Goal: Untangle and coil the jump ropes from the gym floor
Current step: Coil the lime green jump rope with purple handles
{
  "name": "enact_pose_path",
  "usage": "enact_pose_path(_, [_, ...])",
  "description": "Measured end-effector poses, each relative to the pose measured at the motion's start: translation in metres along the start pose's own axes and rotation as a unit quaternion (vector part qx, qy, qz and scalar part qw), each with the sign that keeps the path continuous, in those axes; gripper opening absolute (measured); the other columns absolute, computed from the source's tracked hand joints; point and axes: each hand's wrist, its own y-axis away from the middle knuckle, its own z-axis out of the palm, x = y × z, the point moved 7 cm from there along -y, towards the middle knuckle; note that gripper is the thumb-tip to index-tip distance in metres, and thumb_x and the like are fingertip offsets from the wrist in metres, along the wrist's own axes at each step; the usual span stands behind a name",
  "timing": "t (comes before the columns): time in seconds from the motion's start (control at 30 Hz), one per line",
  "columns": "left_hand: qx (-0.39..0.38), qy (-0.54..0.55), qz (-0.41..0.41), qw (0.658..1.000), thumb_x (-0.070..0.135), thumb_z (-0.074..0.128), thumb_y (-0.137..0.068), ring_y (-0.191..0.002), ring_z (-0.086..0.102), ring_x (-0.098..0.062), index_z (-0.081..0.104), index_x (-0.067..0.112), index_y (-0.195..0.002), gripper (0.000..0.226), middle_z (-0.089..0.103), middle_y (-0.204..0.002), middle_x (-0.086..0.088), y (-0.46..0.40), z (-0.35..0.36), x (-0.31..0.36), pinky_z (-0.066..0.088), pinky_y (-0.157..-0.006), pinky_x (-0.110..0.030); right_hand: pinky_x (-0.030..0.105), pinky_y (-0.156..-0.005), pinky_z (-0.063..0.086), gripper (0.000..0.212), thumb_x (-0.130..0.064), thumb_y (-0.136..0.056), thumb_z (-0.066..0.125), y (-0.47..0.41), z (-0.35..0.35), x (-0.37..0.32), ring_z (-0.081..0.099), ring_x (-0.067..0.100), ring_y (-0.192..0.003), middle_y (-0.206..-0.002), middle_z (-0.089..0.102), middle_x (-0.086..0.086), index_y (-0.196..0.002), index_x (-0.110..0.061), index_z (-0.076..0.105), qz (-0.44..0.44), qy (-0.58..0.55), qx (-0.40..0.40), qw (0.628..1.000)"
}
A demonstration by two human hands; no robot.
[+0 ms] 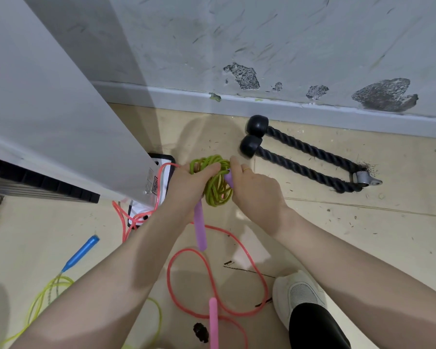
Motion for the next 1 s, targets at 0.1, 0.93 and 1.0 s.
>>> enact_pose_path(0.1, [0.005,0.037,-0.022,0.999,0.019,0.069,-0.083,-0.063,0.066,-0.016,0.067,0.007,-0.092,0.014,0.070,-0.075,-0.006,-0.003,-0.005,0.000,0.056,-0.066,-0.027,0.011,-0.039,0.008,0.046,-0.019,-0.053,0.077,-0.003,-0.010,0.007,0.037,0.020,-0.024,-0.068,0.059,0.002,-0.098,-0.013,0.069,-0.020,-0.029,0.025,0.999])
enact_pose_path(0.93, [-0.141,0.051,0.067,0.986,0.012,0.063,-0.085,-0.072,0.064,-0.012,0.065,0.018,-0.082,0.007,0.069,-0.076,0.003,0.020,0.017,0.040,0.051,-0.064,-0.022,0.032,-0.071,0.035,0.044,-0.047,-0.072,0.058,0.004,-0.056,0.006,0.050,0.024,-0.089,-0.101,0.055,0.010,-0.097,-0.013,0.045,-0.031,-0.373,0.197,0.906])
enact_pose_path(1.0, [-0.149,0.057,0.081,0.984,0.013,0.064,-0.084,-0.071,0.064,-0.012,0.065,0.016,-0.081,0.005,0.068,-0.075,0.002,0.023,0.021,0.048,0.052,-0.064,-0.022,0.034,-0.070,0.035,0.040,-0.041,-0.075,0.059,0.008,-0.066,0.010,0.051,0.027,-0.085,-0.095,0.060,0.012,-0.099,-0.015,0.040,-0.048,-0.326,0.257,0.908])
